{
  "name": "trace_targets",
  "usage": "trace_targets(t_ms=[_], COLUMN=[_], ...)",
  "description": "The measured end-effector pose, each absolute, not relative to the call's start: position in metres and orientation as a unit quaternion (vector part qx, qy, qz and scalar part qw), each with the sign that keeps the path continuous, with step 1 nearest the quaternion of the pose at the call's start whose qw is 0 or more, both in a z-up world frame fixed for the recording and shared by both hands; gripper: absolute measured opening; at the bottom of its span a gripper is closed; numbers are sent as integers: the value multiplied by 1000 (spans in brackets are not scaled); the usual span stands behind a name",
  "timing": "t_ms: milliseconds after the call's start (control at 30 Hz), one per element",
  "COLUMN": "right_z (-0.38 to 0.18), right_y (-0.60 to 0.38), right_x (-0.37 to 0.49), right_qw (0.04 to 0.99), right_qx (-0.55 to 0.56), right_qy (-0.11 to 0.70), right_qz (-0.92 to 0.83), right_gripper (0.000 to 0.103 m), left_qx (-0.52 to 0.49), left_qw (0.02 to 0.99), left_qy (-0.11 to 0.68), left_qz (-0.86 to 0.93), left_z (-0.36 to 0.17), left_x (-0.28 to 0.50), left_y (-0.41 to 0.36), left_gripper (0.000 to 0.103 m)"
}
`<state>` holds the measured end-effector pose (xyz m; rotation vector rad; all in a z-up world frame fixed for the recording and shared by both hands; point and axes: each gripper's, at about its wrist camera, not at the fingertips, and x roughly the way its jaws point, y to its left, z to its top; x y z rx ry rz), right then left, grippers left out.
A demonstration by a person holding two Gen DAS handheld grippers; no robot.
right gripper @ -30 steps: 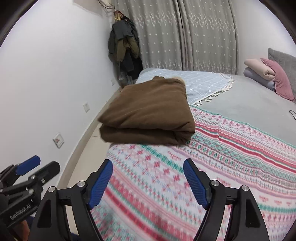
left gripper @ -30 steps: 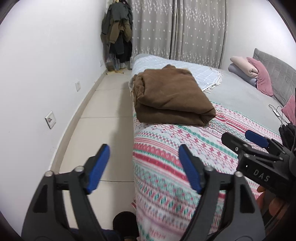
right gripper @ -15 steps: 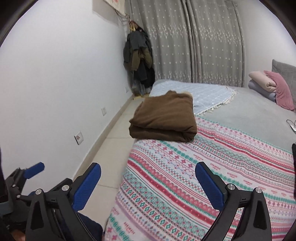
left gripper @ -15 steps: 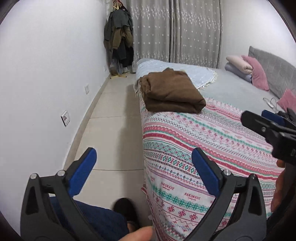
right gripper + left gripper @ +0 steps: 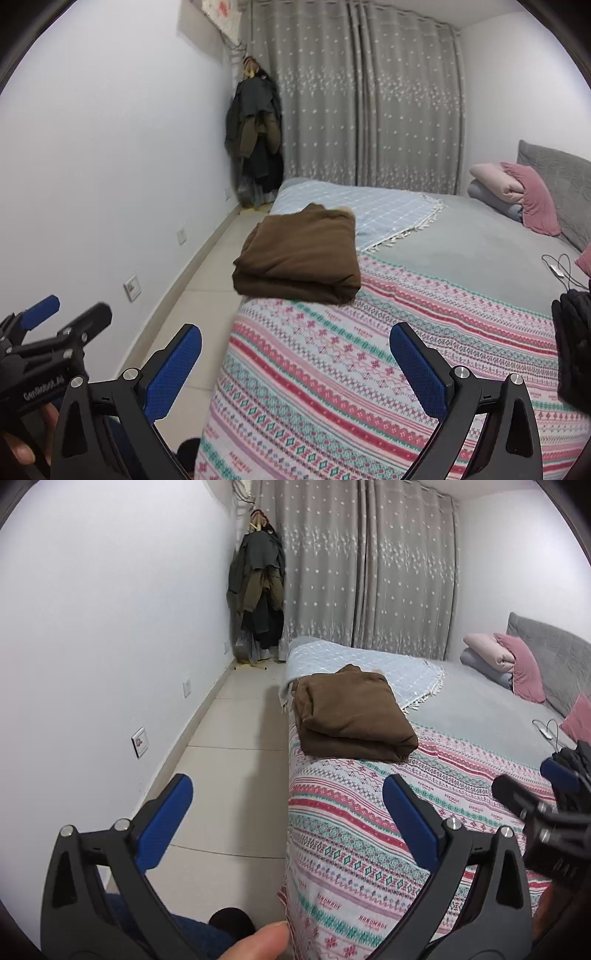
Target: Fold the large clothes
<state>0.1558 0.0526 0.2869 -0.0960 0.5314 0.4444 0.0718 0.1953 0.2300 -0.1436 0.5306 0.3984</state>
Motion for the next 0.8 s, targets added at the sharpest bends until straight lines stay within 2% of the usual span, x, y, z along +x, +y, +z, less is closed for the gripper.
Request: trace_targets(t_ms=[233,367,467,800], right_z=[254,242,233,224], right_y=[44,36,38,43], right_x=[159,174,180,181], right_qw=[945,940,931,931], right_qx=[-43,-12,-7,-21], right_qy=[262,292,314,316], right_qz=[190,179,183,184], right_gripper=[103,103,103,103], left_qx=[-72,-64,-63,-68], left_qw=[938,934,933,929], left_qy=[287,301,301,310], left_qz=[182,180,187,188], left_z=[196,181,176,169], left_x=[92,94,93,94], left_y=[187,182,185,189], left_gripper=[102,102,102,102])
